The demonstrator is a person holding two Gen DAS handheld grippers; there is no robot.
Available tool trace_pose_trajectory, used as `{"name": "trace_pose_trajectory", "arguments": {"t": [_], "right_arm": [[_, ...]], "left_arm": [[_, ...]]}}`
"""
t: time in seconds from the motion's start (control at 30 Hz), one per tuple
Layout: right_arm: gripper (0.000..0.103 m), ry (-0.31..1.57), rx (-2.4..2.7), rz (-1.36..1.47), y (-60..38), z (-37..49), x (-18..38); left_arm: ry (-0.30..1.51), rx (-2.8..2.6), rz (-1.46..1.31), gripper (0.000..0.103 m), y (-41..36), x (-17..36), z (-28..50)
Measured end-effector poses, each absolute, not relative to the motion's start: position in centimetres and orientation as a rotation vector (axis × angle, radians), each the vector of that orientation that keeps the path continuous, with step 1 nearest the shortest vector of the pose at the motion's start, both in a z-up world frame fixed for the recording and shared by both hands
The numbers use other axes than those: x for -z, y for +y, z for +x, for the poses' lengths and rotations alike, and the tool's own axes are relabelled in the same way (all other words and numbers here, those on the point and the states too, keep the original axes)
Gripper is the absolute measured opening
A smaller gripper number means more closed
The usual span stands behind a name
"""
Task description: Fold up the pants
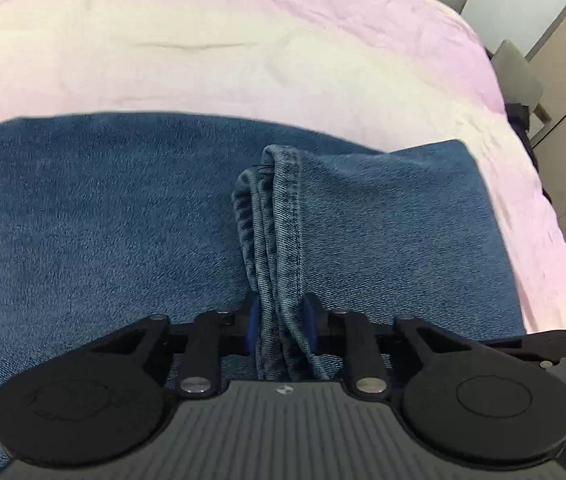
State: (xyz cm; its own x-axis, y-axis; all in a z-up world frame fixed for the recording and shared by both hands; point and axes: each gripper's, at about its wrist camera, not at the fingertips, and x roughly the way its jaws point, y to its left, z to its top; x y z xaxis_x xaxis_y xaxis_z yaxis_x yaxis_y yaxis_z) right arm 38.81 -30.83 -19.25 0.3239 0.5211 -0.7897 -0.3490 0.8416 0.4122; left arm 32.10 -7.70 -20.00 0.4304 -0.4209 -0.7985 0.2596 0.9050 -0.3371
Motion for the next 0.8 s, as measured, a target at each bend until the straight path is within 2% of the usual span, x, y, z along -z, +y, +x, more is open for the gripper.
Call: {"name": "trace_pose_trajectory", "arguments": {"t": [0.17,0.27,0.33,0.4,0.5,0.63,0.8], "right_arm": [[0.036,1.032,-0.557,0.149,-33.2,38.0,17.0],[0.035,0.988,-0.525,0.093,-35.3,37.5,15.3],[0.033,0.961,-0.481,0.051,-36.9,37.5,14.4],[0.02,0.935,-0.43,-0.014,-38.6,38.1,13.9],[0.014,0.917,-0.353,-0.068,-41.0,40.8,14.1],[0.013,0.911,-0.316,-0.064,-42.7,46.3,15.0],[0.012,1.001,-0.281,-0.059,-42.9,52.1,18.1]], "left_arm": [[0.978,0.432,-0.086,0.017,-8.5,16.8,31.5],[0.999,0.395,-0.043,0.017,-8.1,16.7,32.3],[1.05,0.377,-0.052,0.017,-7.8,18.0,33.0],[1.068,0.371,-0.05,0.018,-8.0,19.2,33.3],[1.084,0.351,-0.039,0.019,-8.4,20.2,33.5],[1.092,0.346,-0.03,0.019,-9.3,20.4,33.9],[1.109,0.353,-0.045,0.024,-9.1,21.1,34.5]]}}
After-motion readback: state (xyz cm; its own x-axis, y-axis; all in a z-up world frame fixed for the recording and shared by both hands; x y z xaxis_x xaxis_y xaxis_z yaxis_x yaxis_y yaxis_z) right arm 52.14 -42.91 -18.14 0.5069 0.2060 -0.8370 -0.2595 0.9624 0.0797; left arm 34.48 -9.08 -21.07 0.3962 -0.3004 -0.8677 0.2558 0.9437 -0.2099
